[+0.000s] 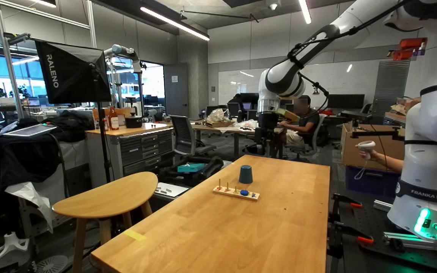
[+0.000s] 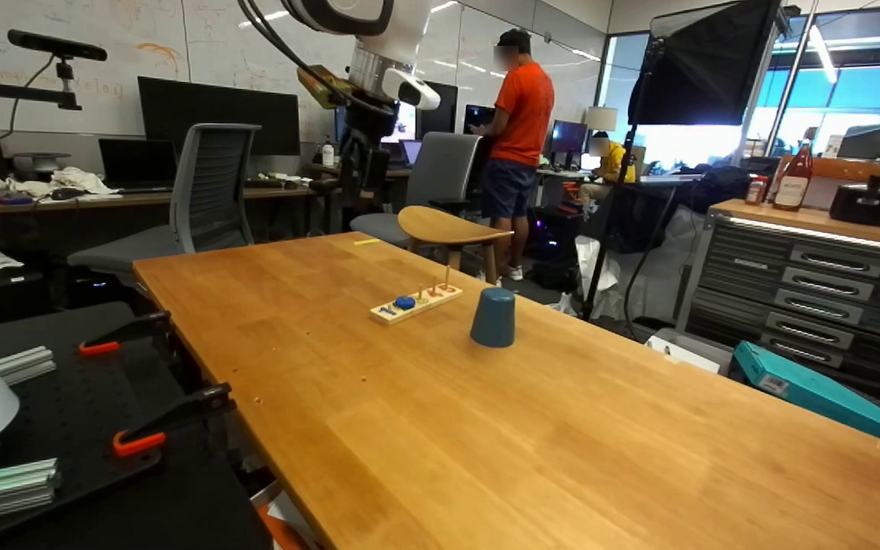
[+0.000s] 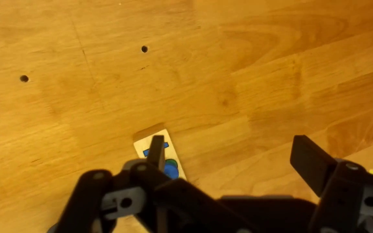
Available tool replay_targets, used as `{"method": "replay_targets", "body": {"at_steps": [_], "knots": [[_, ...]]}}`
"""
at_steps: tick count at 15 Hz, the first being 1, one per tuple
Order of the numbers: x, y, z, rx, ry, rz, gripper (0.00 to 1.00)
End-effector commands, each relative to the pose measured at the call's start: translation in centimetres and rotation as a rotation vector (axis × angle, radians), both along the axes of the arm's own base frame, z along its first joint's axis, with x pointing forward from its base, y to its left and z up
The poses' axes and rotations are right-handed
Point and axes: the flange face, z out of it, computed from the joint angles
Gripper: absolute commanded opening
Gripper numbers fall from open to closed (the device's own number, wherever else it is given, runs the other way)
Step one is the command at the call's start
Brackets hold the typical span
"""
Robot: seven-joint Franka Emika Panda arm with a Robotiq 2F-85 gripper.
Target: Get the blue object on top of the yellow object and place it on the table
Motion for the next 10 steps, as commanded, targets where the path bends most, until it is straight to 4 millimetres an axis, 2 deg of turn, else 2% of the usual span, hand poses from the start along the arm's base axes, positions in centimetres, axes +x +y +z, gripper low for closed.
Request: {"method": "replay_targets", "body": {"at_steps": [1,4,6,10], "knots": [[0.4,0.1,-0.4,0.001,0.010,0.007,1.00],[0.3,0.0,-0.8,0.000,0.015,0.003,1.00],[0.9,0.5,-2.2,0.002,0.011,0.093,1.00],[2.6,-0.1,-4.0,-0.038,0.002,0.217,1.00]]}}
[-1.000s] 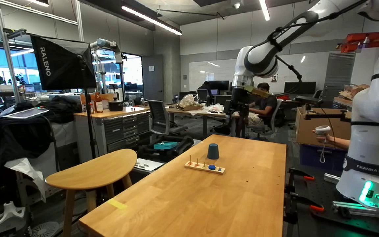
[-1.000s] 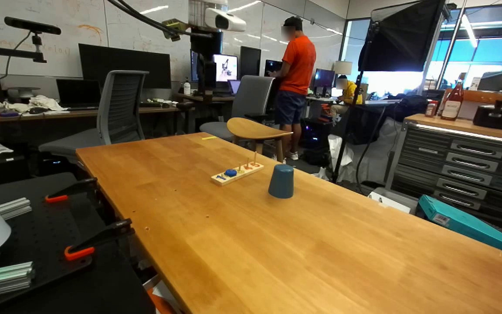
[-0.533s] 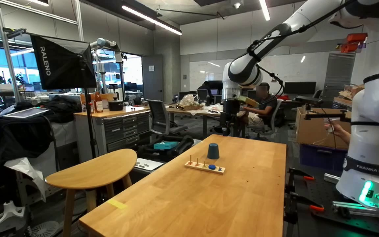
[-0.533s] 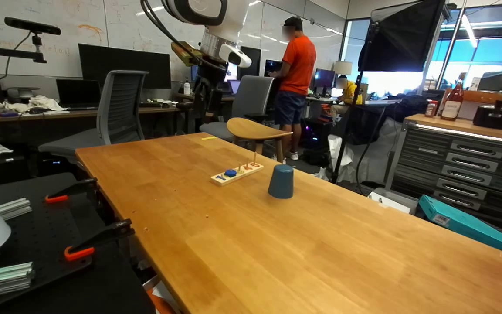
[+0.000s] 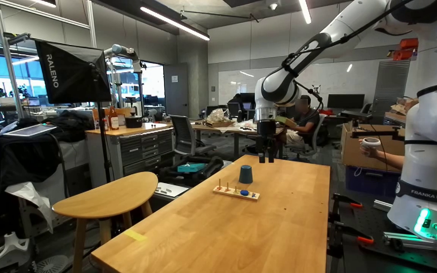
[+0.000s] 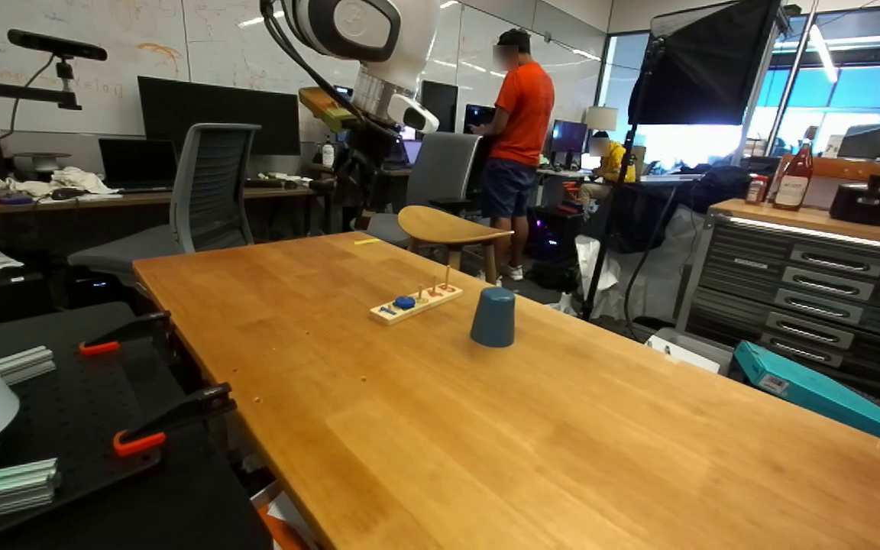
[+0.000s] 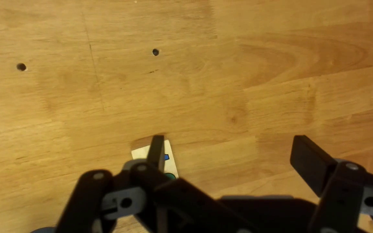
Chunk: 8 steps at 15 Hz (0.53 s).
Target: Get the blue object on top of the yellow object and place it on the table
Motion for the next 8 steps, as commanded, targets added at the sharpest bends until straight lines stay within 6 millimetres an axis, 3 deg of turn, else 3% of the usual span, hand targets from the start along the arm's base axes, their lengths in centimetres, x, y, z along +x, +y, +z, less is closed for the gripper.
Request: {"method": "replay_targets", "body": {"at_steps": [1,8], "knots": [[2.6,-0.4,-1.1,-0.045,-0.036,0.107,1.00],[6.2,-0.8,-4.9,-0.151,-0.134,0.150,1.00]]}}
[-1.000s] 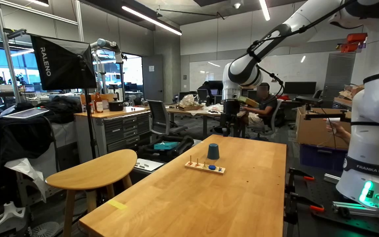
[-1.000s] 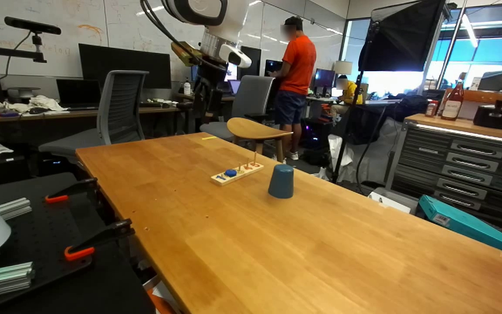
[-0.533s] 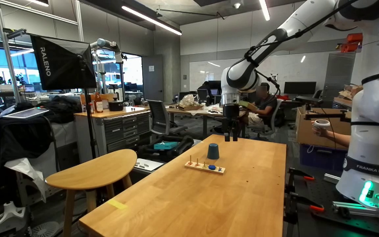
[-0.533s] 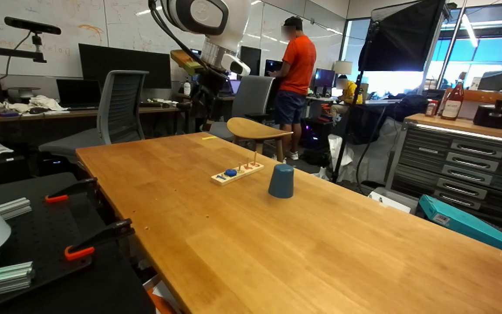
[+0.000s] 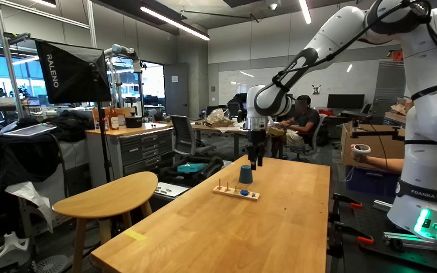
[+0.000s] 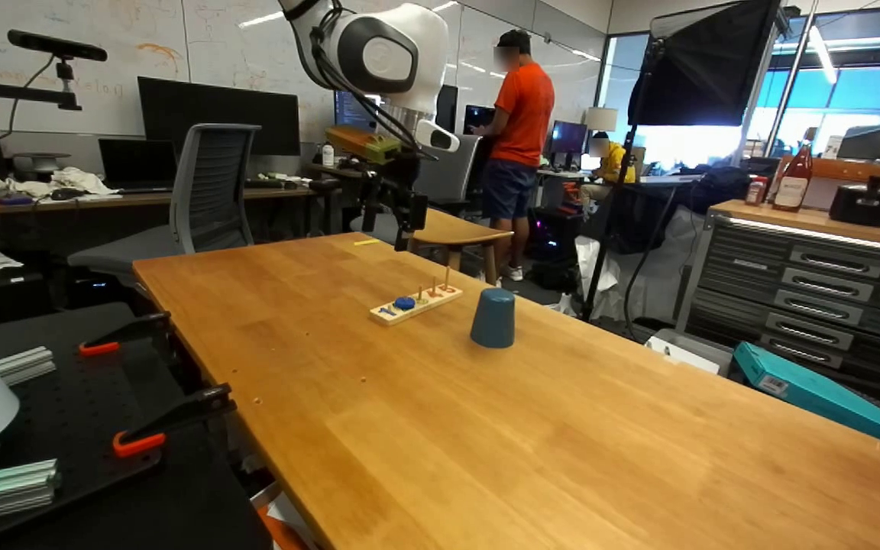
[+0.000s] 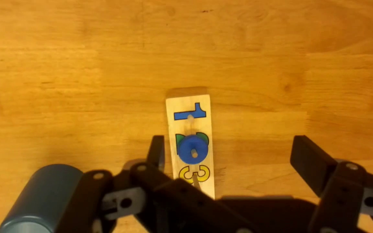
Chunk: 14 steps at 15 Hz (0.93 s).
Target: Get the blue object on top of the yellow object and place it on the table
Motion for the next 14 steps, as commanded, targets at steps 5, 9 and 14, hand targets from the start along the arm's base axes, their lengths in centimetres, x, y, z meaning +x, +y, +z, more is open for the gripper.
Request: {"method": "replay_targets", "body": {"at_steps": [5,9,14], "knots": [[2.9,0.4,-5.2,-0.032,-0.117,-0.019,1.00],[3.0,1.1,-7.5,-0.035,-0.145,-0.029,1.00],[3.5,1.7,-9.1,-0.039,-0.165,-0.039,1.00]]}}
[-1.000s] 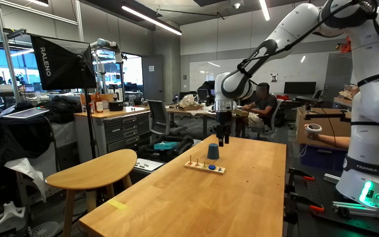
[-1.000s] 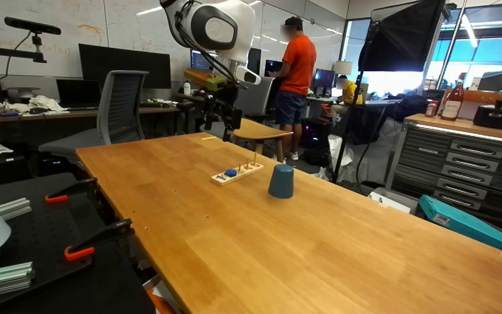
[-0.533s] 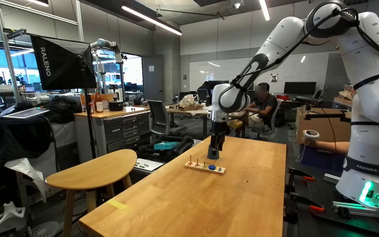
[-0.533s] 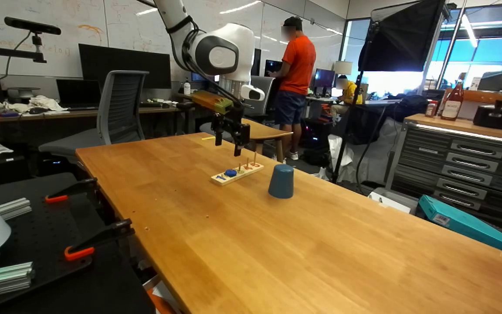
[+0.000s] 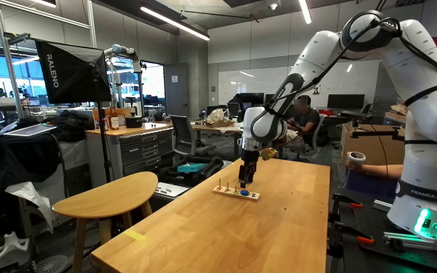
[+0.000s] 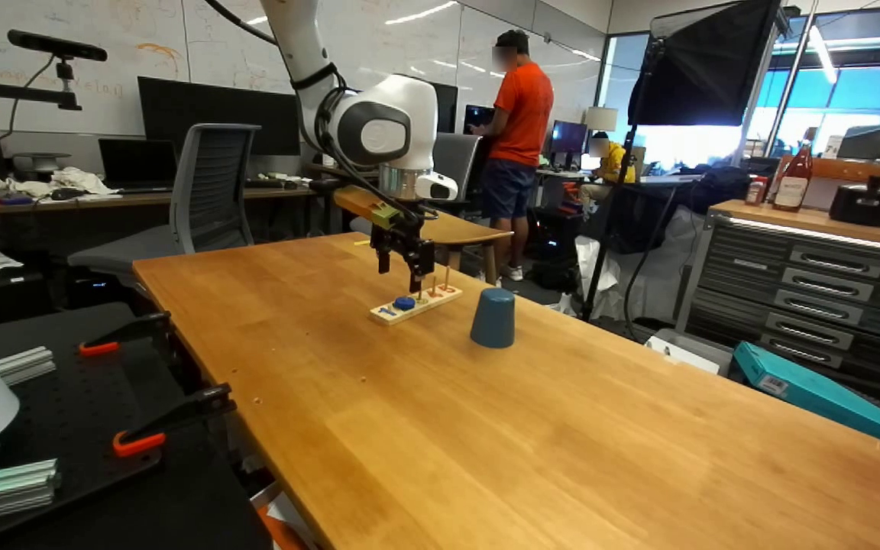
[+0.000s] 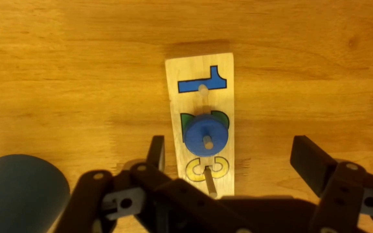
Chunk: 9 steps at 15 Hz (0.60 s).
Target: Get the blue object on top of the yellow object and place it on the table
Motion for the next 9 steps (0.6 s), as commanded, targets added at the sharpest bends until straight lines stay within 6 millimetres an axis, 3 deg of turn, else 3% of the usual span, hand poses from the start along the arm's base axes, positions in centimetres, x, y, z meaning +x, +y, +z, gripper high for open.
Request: {"method": "replay_targets", "body": {"at_steps": [1,9], "knots": [[1.4,0.3,-1.0,-0.013,-0.036,-0.015,1.00],[1.7,0.4,-2.5,-0.015,-0.033,-0.027,1.00]]}}
